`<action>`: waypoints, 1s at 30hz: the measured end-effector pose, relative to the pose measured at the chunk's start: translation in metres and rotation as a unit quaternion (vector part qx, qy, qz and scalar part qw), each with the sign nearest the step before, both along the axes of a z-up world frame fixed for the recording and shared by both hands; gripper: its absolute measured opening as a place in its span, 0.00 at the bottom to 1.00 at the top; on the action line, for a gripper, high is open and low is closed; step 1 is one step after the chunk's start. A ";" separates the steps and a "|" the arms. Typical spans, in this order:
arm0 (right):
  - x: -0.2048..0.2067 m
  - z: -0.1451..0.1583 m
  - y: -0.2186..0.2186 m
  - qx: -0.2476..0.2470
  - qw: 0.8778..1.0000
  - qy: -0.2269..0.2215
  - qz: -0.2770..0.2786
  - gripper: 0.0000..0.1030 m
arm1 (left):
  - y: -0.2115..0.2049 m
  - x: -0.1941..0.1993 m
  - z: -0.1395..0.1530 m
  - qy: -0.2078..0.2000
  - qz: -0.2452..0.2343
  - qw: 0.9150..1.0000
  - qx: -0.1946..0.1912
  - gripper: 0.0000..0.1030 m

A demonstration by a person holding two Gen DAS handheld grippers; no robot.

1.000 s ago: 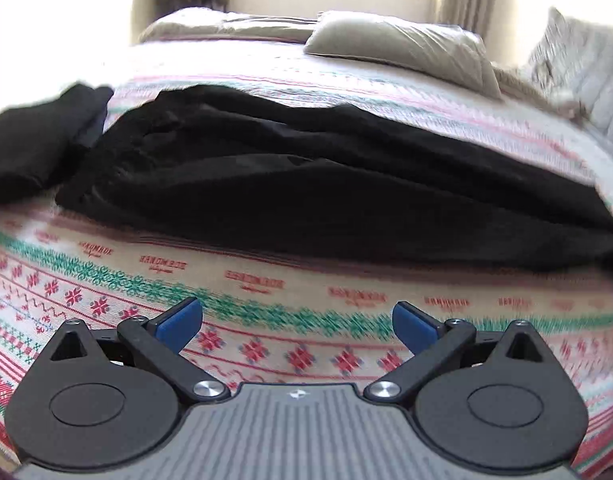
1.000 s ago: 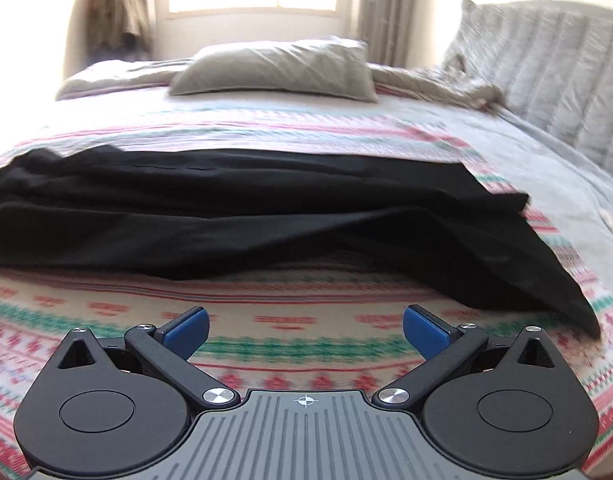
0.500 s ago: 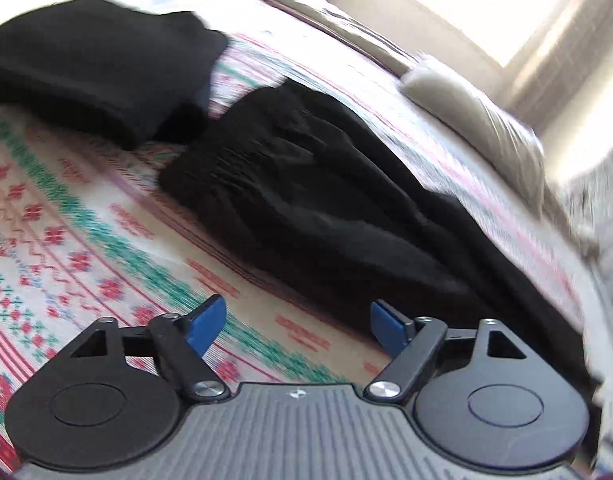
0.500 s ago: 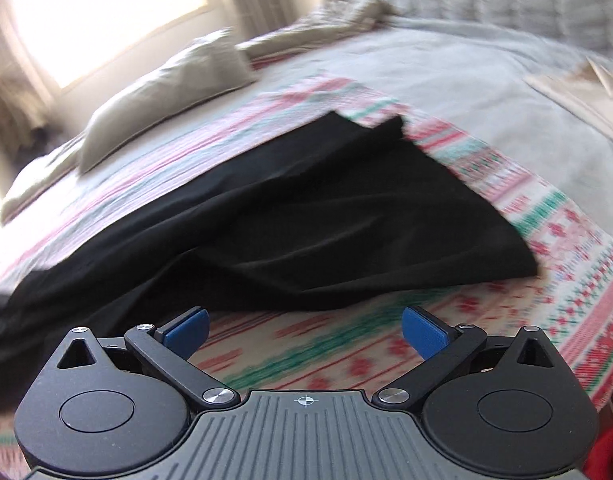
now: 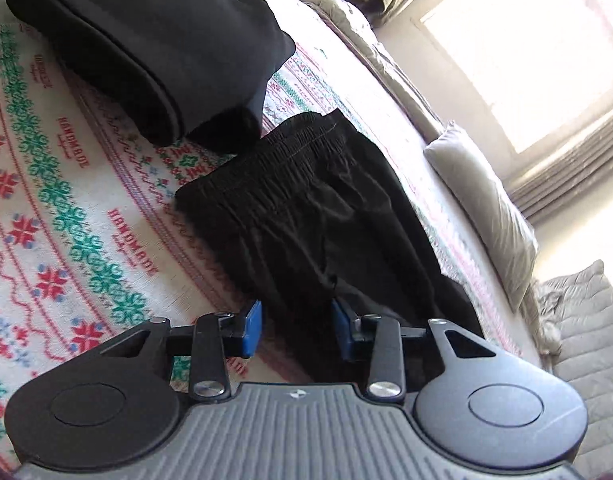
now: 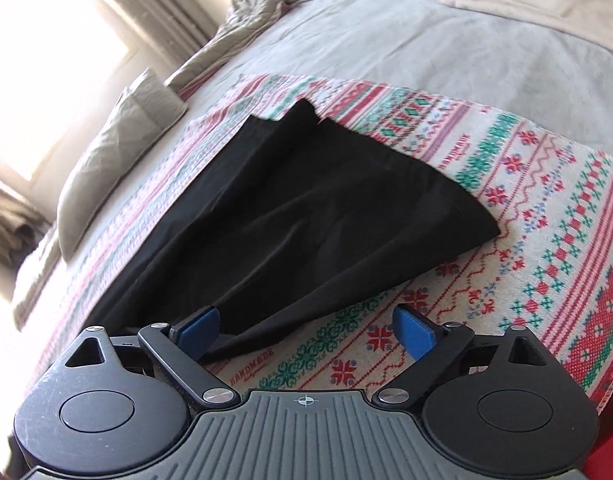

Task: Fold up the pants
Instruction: 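Grasp the black pants waistband with the left gripper while the right gripper grasps the leg hem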

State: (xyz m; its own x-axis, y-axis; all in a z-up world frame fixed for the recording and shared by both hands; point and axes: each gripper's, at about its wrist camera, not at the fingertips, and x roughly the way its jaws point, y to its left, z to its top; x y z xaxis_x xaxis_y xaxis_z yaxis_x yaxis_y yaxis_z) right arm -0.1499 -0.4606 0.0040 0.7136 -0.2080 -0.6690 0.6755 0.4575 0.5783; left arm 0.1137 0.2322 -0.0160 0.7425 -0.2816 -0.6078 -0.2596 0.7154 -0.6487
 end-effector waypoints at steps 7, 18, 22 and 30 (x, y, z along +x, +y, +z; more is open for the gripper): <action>-0.021 -0.007 -0.019 0.022 0.998 -0.006 -0.062 0.81 | -0.004 0.008 -0.002 0.009 0.001 1.000 0.025 0.12; -0.019 -0.009 -0.039 -0.028 0.994 -0.010 -0.103 0.02 | -0.001 -0.014 0.027 -0.011 -0.014 0.994 0.104 0.10; -0.024 0.010 -0.038 -0.082 0.993 0.003 -0.081 0.01 | 0.010 -0.024 0.037 0.005 -0.040 0.993 0.112 0.10; -0.039 0.007 -0.038 -0.089 0.994 0.030 -0.064 0.00 | 0.012 -0.050 0.044 0.036 -0.093 0.982 0.159 0.10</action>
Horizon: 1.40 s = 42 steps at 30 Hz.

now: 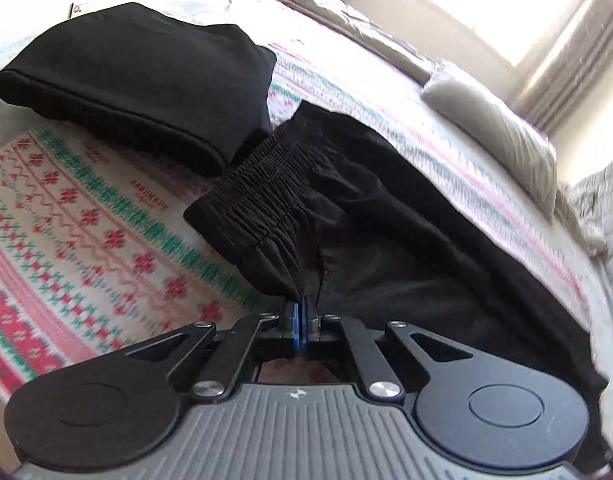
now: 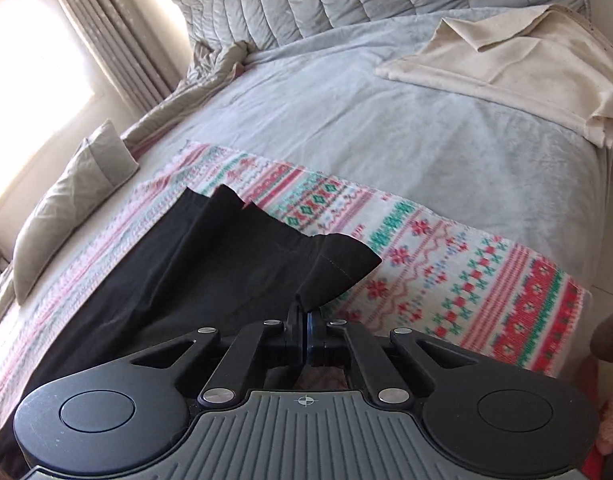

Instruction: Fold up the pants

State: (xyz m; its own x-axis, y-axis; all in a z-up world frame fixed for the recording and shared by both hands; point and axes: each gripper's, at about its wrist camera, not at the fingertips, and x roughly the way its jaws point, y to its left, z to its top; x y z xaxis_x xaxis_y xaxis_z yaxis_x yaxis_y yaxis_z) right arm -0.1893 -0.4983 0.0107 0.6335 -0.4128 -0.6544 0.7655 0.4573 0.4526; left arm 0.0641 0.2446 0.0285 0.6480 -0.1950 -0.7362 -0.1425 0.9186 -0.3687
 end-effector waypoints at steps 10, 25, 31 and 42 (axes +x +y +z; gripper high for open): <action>0.006 -0.016 0.007 -0.032 0.993 0.117 0.007 0.10 | -0.025 -0.022 -0.023 0.019 -0.051 0.988 0.144 0.46; 0.049 0.026 0.122 -0.117 0.967 0.062 0.216 0.71 | -0.171 -0.090 -0.037 -0.143 -0.405 0.880 0.205 0.57; 0.069 0.020 0.215 -0.177 0.868 0.024 0.463 0.71 | -0.205 -0.099 -0.054 -0.170 -0.484 0.826 0.232 0.56; 0.084 -0.009 0.321 -0.284 0.703 0.028 0.652 0.56 | -0.205 -0.096 -0.060 -0.168 -0.506 0.825 0.187 0.17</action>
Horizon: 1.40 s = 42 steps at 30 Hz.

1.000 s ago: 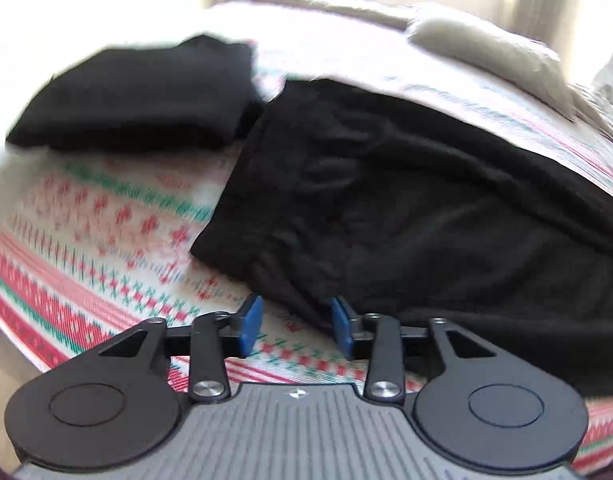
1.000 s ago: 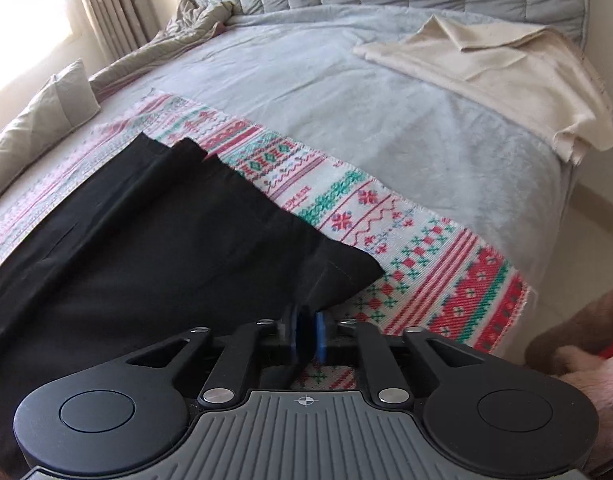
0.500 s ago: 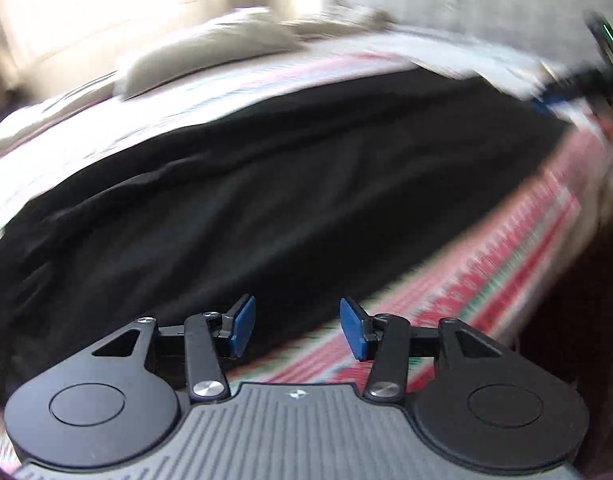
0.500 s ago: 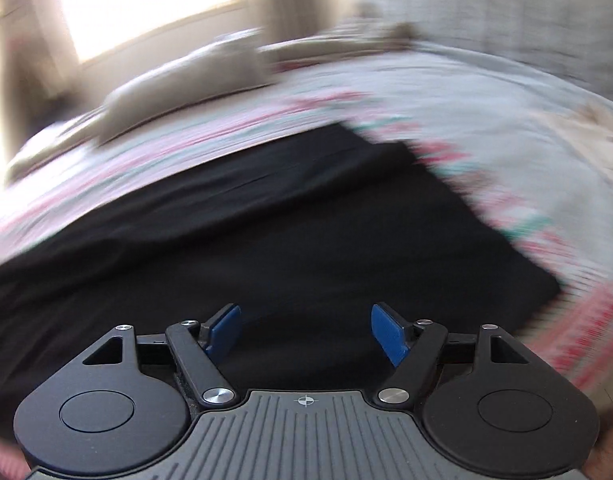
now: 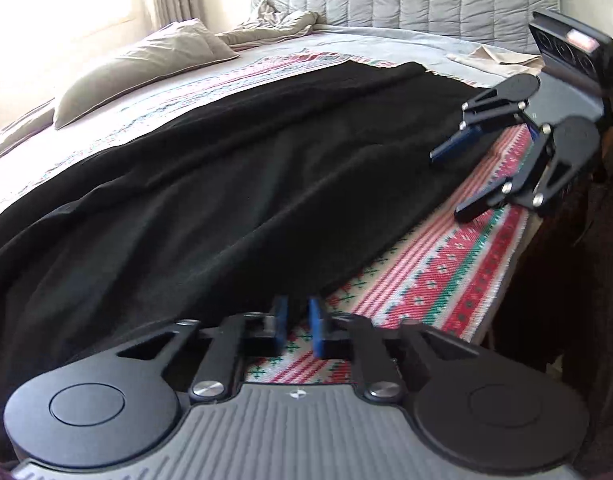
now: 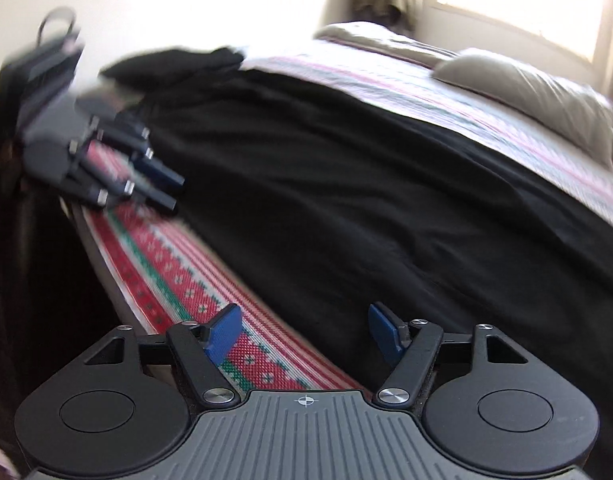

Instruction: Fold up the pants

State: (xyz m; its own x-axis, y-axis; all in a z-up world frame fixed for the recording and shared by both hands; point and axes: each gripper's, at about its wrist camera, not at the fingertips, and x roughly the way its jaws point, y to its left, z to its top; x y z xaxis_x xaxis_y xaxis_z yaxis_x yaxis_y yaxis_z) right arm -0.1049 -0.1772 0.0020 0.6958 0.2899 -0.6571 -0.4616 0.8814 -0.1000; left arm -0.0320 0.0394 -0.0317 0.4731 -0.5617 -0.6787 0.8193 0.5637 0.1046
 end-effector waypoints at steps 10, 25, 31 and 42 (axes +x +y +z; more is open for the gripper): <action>-0.005 0.005 -0.003 0.000 0.999 0.011 0.043 0.06 | 0.010 -0.006 0.005 0.018 -0.041 0.999 0.001 0.10; 0.012 0.046 -0.074 0.071 0.993 0.026 -0.096 0.46 | 0.006 0.023 0.045 0.083 -0.040 0.993 -0.072 0.71; 0.045 0.078 -0.142 0.142 0.956 0.013 -0.257 0.60 | -0.039 0.062 0.080 0.046 0.033 0.992 -0.109 0.89; 0.050 0.090 -0.284 0.233 0.891 0.000 -0.390 0.69 | -0.142 0.131 0.140 0.019 0.044 0.992 -0.118 1.00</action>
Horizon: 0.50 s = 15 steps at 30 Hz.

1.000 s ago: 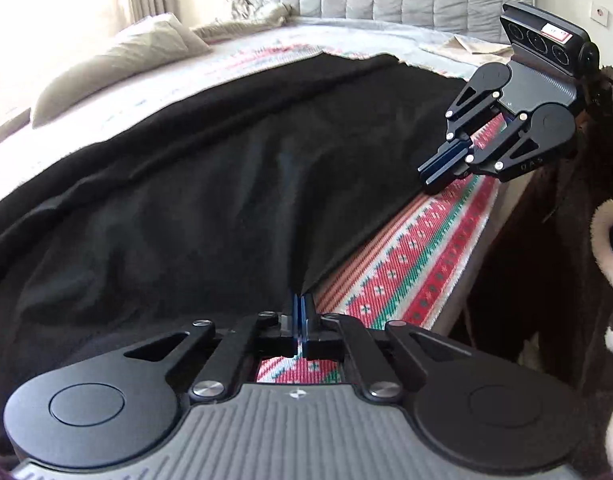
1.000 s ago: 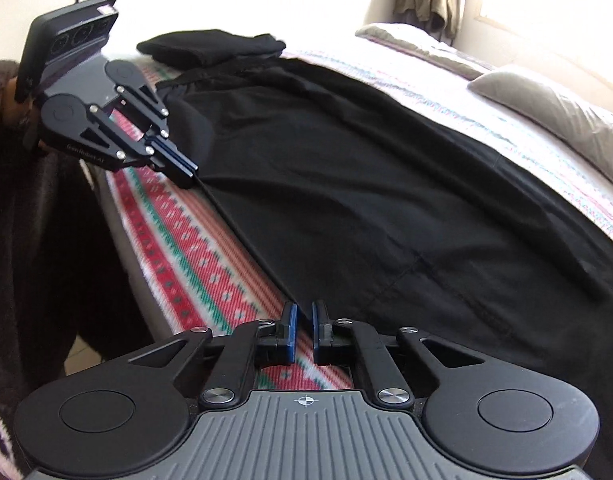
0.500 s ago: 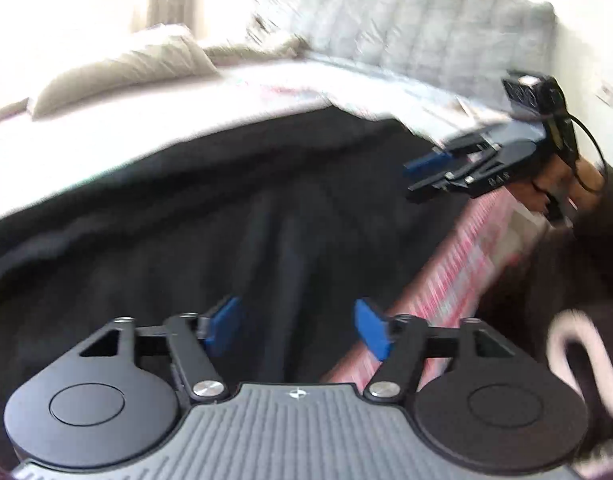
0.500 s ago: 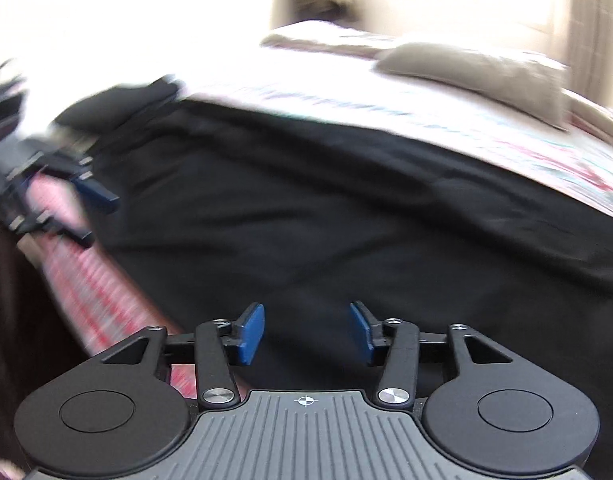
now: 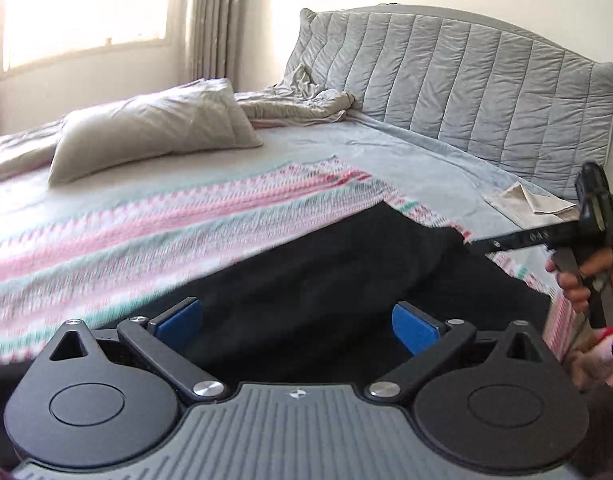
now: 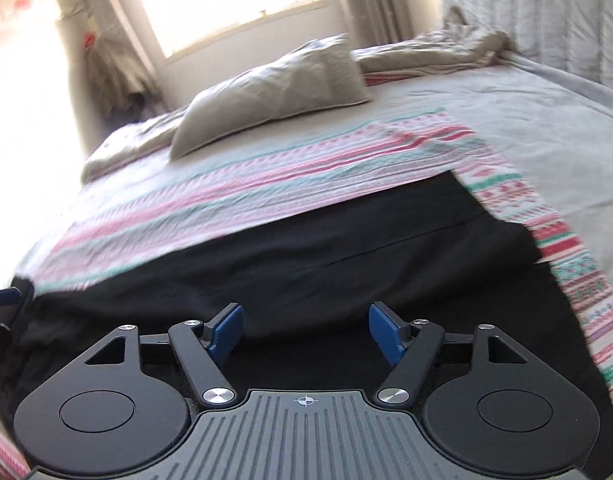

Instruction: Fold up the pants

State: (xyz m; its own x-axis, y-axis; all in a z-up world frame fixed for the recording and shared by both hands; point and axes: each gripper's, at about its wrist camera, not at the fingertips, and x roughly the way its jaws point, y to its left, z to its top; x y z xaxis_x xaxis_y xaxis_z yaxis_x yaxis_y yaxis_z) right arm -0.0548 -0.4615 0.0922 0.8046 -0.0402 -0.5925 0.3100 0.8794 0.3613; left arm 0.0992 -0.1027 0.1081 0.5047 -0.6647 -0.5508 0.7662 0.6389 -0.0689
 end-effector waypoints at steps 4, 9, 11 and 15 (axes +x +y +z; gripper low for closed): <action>-0.009 -0.020 -0.055 0.040 0.998 -0.002 -0.047 0.69 | -0.052 0.027 -0.002 -0.015 -0.013 1.000 0.014 1.00; -0.011 -0.056 -0.116 0.129 0.986 -0.010 -0.104 0.69 | -0.127 0.070 -0.029 -0.017 -0.030 0.997 0.064 1.00; -0.004 -0.064 -0.134 0.155 0.981 -0.009 -0.120 0.65 | -0.159 0.089 -0.040 -0.010 -0.042 0.996 0.080 1.00; 0.012 -0.075 -0.155 0.158 0.977 -0.019 -0.141 0.57 | -0.218 0.126 -0.059 0.035 -0.057 0.994 0.085 1.00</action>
